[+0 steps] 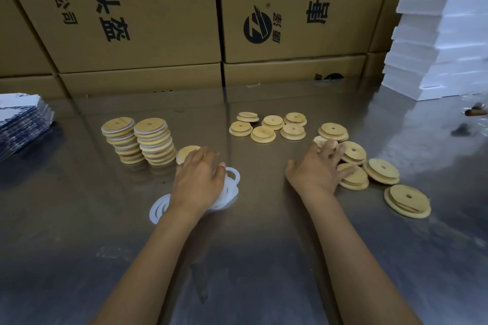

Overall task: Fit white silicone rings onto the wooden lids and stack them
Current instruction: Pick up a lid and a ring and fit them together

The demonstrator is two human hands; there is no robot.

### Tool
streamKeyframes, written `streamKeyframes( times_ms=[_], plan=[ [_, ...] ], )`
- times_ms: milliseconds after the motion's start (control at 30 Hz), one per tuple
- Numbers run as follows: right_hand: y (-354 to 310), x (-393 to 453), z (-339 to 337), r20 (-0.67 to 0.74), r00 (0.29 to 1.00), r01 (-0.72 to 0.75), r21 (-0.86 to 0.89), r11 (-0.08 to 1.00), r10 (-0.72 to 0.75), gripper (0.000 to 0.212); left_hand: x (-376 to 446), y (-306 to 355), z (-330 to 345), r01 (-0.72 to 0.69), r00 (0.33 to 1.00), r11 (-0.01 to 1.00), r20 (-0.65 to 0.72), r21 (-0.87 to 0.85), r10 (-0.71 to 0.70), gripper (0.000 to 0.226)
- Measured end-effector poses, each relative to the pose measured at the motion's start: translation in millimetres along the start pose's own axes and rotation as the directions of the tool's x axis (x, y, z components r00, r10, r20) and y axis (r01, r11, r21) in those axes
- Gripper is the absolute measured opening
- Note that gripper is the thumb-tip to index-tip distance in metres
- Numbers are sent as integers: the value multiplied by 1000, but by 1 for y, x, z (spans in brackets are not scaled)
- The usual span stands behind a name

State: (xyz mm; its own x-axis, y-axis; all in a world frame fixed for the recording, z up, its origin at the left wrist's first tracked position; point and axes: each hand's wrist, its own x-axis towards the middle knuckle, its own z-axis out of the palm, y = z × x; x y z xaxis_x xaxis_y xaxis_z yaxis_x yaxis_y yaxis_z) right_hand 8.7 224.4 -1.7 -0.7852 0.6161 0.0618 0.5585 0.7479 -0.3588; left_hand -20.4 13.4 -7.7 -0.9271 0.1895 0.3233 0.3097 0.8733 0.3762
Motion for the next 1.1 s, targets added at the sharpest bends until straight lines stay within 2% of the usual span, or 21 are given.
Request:
streamKeyframes(
  times_ms=[133, 233, 300, 367, 433, 500, 633, 833, 967, 1100],
  plan=[
    [-12, -9, 6, 20, 975, 218, 79, 973, -220, 68, -1, 3, 2, -21, 1000, 1000, -2, -2, 21, 41],
    [-18, -16, 11, 0, 952, 305, 94, 948, -307, 63, -2, 3, 2, -35, 999, 999, -14, -16, 35, 40],
    [-16, -15, 10, -70, 961, 274, 66, 960, -269, 65, -2, 3, 1, -39, 999, 999, -26, -31, 38, 39],
    [-10, -10, 5, -119, 981, 160, 45, 986, -154, 66, -1, 3, -1, -47, 999, 998, -30, -44, 45, 36],
    [-3, -5, 1, -113, 992, 56, 44, 997, -51, 61, -1, 2, -2, -49, 999, 997, -7, -66, 48, 35],
    [-2, -3, 1, -92, 996, 19, 33, 999, -16, 54, 0, -1, -2, -40, 998, 997, 39, -71, 43, 41],
    [-7, -7, 6, -104, 990, 100, 36, 994, -96, 47, 1, -2, -1, -28, 996, 996, 81, -88, 36, 41],
    [-13, -10, 13, -68, 979, 199, 85, 976, -193, 47, 0, 1, 2, -42, 994, 998, 99, -48, 46, 32],
    [-15, -14, 14, -102, 962, 271, 209, 940, -255, 23, 1, 0, 6, -26, 994, 999, 108, 27, 23, 35],
    [-25, -25, 20, -122, 908, 419, 238, 876, -401, 13, 1, 0, 10, -23, 997, 999, 75, 33, 20, 33]
  ],
)
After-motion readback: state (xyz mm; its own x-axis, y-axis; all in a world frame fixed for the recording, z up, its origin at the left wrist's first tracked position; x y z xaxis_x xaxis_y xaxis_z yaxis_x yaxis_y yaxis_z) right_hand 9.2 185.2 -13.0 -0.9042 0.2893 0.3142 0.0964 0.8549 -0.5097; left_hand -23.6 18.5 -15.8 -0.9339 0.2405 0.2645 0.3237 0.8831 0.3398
